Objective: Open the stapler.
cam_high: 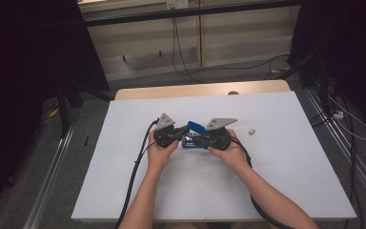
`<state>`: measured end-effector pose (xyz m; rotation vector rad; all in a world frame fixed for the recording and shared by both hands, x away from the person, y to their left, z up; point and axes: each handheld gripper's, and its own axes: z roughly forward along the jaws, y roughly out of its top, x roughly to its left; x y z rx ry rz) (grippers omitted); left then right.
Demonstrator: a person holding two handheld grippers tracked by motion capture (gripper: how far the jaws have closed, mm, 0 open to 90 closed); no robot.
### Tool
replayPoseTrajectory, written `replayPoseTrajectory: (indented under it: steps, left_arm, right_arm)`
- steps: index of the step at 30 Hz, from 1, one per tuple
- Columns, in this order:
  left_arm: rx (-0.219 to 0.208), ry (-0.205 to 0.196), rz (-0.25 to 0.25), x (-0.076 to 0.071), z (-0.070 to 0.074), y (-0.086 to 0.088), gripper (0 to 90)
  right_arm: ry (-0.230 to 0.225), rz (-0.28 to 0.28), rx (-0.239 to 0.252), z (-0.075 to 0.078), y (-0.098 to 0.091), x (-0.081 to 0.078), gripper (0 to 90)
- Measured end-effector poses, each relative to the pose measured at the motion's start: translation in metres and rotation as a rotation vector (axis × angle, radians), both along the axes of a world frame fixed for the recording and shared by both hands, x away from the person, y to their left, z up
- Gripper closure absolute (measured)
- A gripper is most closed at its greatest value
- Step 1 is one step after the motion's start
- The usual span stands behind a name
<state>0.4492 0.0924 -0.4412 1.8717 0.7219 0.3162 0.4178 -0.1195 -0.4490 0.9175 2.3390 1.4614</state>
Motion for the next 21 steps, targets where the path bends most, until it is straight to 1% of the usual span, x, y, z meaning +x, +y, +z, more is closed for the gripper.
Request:
replayPoseTrajectory:
  steps: [2,5,7,8,9,10,11,12,14,15,16,18,21]
  left_arm:
    - [0.007,0.0,0.0,0.0,0.0,0.0,90.0]
    - [0.01,-0.005,0.003,0.0,0.001,-0.002,90.0]
    - [0.013,-0.005,0.003,0.0,0.001,-0.002,90.0]
    - [0.011,-0.003,0.004,0.0,0.001,-0.001,90.0]
    - [0.011,-0.003,0.003,0.0,0.001,-0.001,90.0]
    - [0.012,-0.004,0.002,0.0,0.001,-0.001,90.0]
    - [0.015,-0.009,0.004,0.0,0.001,-0.001,90.0]
    - [0.024,-0.014,0.006,0.0,0.001,-0.001,90.0]
    - [0.015,-0.007,0.003,0.0,0.001,-0.001,90.0]
    - [0.018,-0.009,0.002,0.0,0.001,-0.001,90.0]
    - [0.015,-0.009,0.002,0.0,0.001,-0.001,90.0]
    - [0.017,-0.009,0.002,0.0,0.001,0.0,90.0]
    - [0.012,-0.01,0.005,0.0,0.001,-0.001,90.0]
  right_arm:
    - [-0.008,-0.026,0.004,-0.003,0.002,0.001,90.0]
    - [-0.021,-0.058,0.024,-0.006,0.005,0.002,90.0]
    - [-0.022,-0.073,0.036,-0.007,0.009,0.002,90.0]
    - [-0.035,-0.092,0.037,-0.006,0.01,0.001,90.0]
    - [-0.042,-0.101,0.049,-0.006,0.011,0.001,90.0]
    - [-0.042,-0.105,0.056,-0.006,0.013,0.002,90.0]
    - [-0.052,-0.119,0.041,-0.006,0.014,0.002,90.0]
    - [-0.057,-0.116,0.028,-0.005,0.016,0.002,90.0]
    - [-0.07,-0.117,0.003,-0.006,0.019,0.002,90.0]
    - [-0.072,-0.121,-0.006,-0.006,0.02,0.002,90.0]
    - [-0.069,-0.129,-0.005,-0.007,0.02,0.002,90.0]
    - [-0.082,-0.14,-0.007,-0.007,0.019,0.002,90.0]
    - [-0.084,-0.155,-0.013,-0.009,0.018,0.002,90.0]
